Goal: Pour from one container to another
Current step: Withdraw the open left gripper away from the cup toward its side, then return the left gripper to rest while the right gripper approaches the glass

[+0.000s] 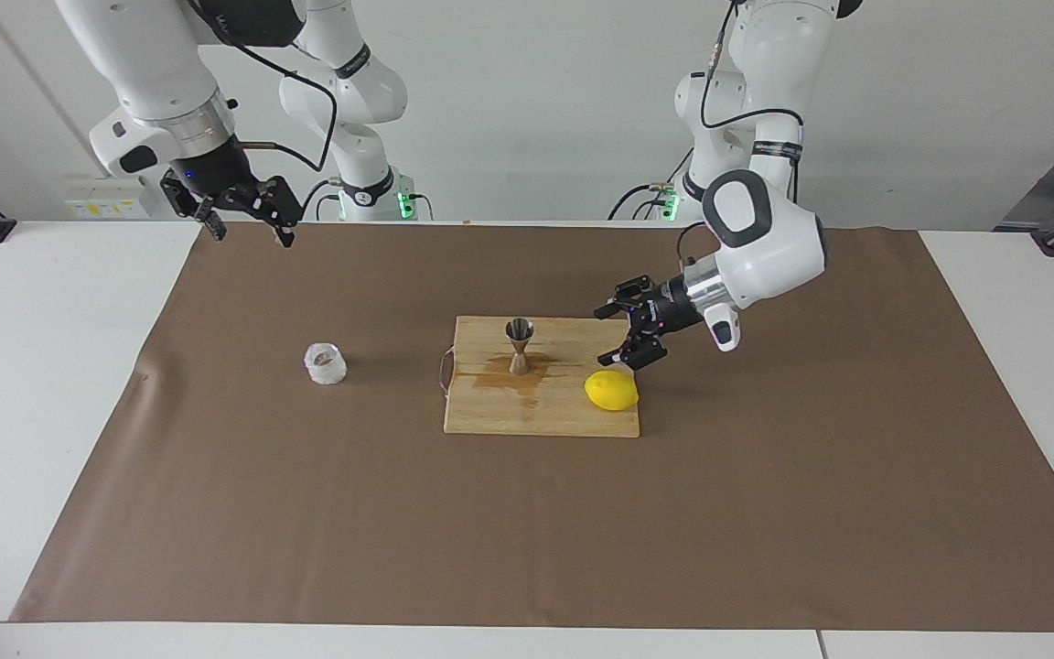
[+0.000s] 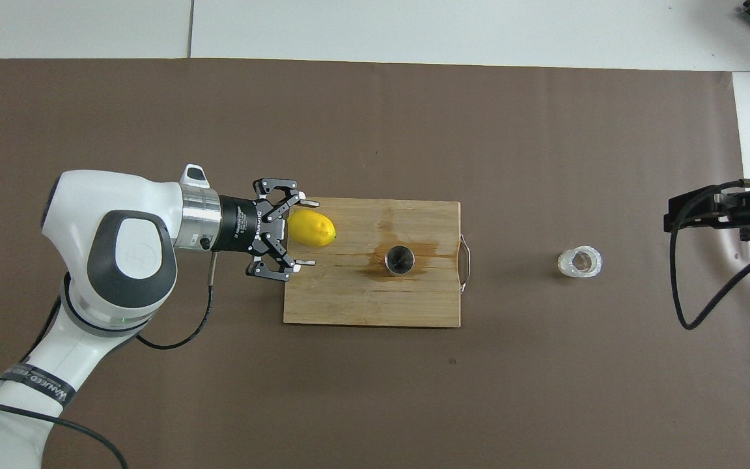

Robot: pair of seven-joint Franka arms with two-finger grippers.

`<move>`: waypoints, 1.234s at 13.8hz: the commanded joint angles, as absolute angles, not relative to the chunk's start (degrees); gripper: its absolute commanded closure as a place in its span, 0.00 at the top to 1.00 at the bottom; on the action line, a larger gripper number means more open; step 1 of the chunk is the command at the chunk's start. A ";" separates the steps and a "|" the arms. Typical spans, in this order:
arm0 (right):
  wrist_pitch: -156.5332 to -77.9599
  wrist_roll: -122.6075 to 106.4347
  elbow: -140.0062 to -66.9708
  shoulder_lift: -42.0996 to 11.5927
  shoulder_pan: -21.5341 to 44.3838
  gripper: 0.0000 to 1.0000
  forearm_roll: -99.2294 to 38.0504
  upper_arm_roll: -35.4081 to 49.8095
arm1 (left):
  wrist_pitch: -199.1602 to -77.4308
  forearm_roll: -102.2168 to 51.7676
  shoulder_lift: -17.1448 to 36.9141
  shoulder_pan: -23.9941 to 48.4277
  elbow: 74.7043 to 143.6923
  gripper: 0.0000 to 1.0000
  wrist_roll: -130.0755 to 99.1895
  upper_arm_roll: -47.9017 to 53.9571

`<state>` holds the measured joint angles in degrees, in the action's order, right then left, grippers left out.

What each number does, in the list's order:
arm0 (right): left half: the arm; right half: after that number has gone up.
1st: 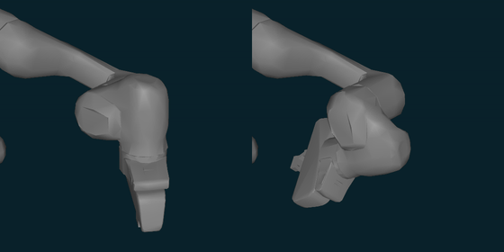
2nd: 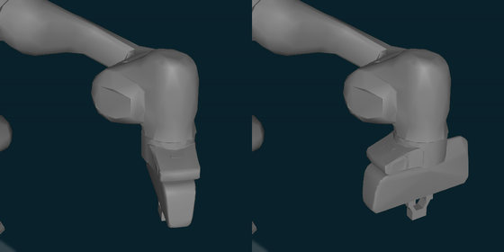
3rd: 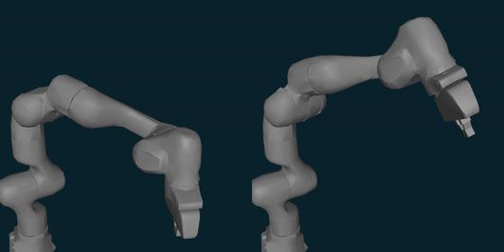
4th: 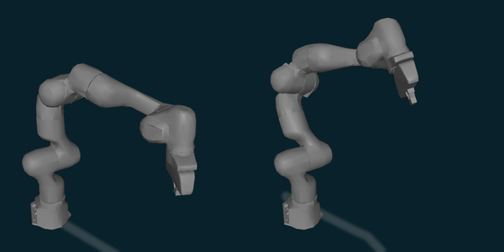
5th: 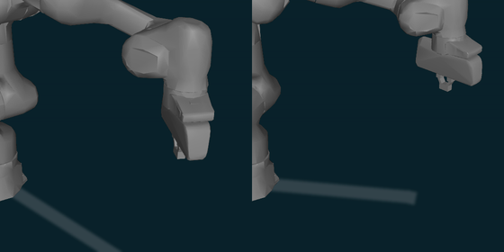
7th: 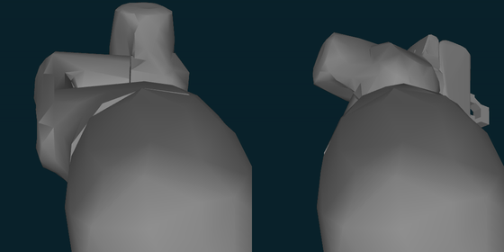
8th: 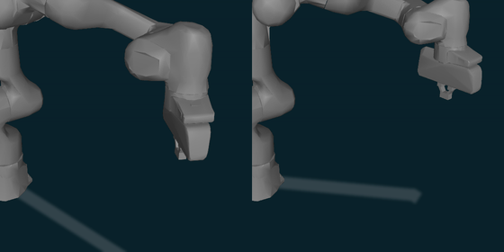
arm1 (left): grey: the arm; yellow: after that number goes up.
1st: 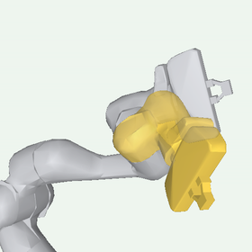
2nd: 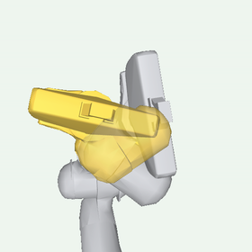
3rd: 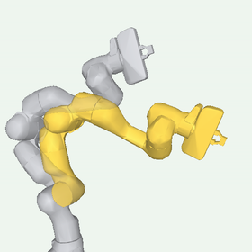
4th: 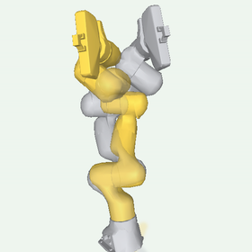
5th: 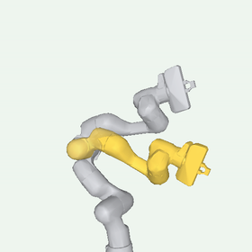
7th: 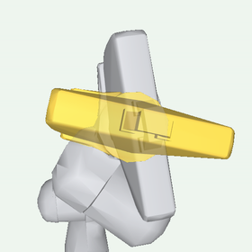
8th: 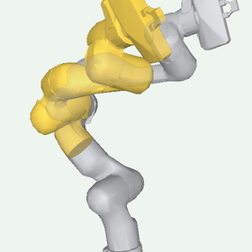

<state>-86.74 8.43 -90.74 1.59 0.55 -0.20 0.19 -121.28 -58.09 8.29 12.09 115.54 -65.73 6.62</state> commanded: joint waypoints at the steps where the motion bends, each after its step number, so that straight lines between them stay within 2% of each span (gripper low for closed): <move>1: -86.84 7.73 -90.79 1.67 -0.09 1.00 -0.26 0.53 | -113.06 -47.94 8.26 8.01 110.85 1.00 -68.99 6.94; 5: -86.84 7.73 -90.79 1.67 -0.09 1.00 -0.26 0.53 | -104.17 -35.89 9.23 3.00 103.29 1.00 -68.82 6.68; 7: -86.84 7.73 -90.79 1.67 -0.09 1.00 -0.26 0.53 | -103.27 -30.52 9.67 2.73 100.56 1.00 -68.29 6.68; 17: -86.84 7.73 -90.79 1.67 -0.09 1.00 -0.26 0.53 | -98.18 -12.76 8.88 -0.79 91.59 1.00 -48.28 6.59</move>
